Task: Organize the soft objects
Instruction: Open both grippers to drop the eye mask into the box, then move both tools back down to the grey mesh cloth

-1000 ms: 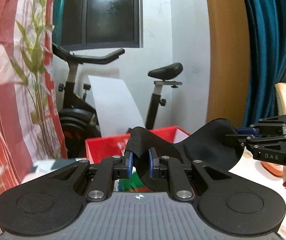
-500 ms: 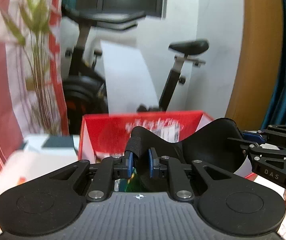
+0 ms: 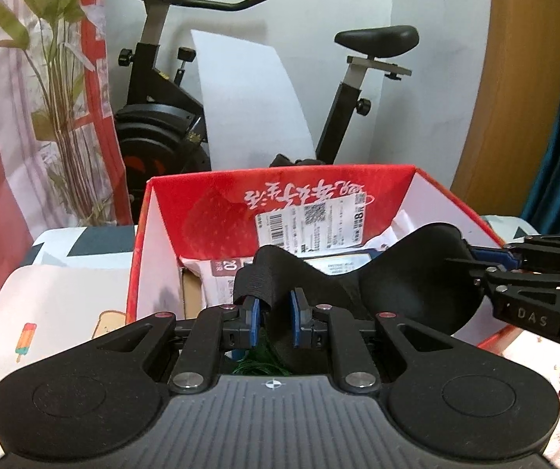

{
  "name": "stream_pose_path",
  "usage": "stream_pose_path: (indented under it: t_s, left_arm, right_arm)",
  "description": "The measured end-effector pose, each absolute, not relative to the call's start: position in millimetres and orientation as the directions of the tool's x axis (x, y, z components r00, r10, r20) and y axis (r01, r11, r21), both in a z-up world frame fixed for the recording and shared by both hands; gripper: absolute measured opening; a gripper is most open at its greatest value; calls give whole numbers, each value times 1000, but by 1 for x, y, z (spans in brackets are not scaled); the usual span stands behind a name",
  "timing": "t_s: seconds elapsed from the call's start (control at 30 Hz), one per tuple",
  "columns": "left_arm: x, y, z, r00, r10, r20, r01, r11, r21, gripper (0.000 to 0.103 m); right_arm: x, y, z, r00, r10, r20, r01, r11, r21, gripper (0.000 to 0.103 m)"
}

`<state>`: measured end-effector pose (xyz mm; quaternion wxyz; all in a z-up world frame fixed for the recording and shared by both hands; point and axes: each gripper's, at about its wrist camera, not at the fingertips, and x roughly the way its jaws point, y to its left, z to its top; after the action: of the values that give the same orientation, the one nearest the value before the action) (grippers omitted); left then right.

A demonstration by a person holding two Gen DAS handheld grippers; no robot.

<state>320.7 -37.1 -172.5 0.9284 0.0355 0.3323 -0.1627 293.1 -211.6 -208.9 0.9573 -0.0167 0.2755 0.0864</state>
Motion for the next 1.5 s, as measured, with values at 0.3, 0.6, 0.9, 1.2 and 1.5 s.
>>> stream_pose_path:
  t_s: [0.3, 0.6, 0.9, 1.2, 1.5]
  left_arm:
    - [315, -37, -165, 735, -269, -623, 350, 937, 8, 37]
    - [287, -33, -140, 807, -263, -528, 330, 944, 33, 82]
    - [239, -6, -142, 799, -312, -514, 329, 942, -59, 85]
    - [212, 13, -184, 748, -306, -589, 308, 946, -100, 85]
    - [208, 20, -230, 689, -284, -667, 278, 953, -119, 85]
  right_arm:
    - [292, -218, -211, 829, 115, -547, -131, 991, 10, 35]
    - [270, -221, -195, 865, 67, -498, -73, 997, 7, 60]
    - [219, -231, -181, 894, 103, -435, -71, 994, 89, 64]
    - [171, -227, -206, 887, 122, -445, -78, 990, 115, 65]
    - [146, -212, -258, 812, 138, -568, -63, 987, 150, 65]
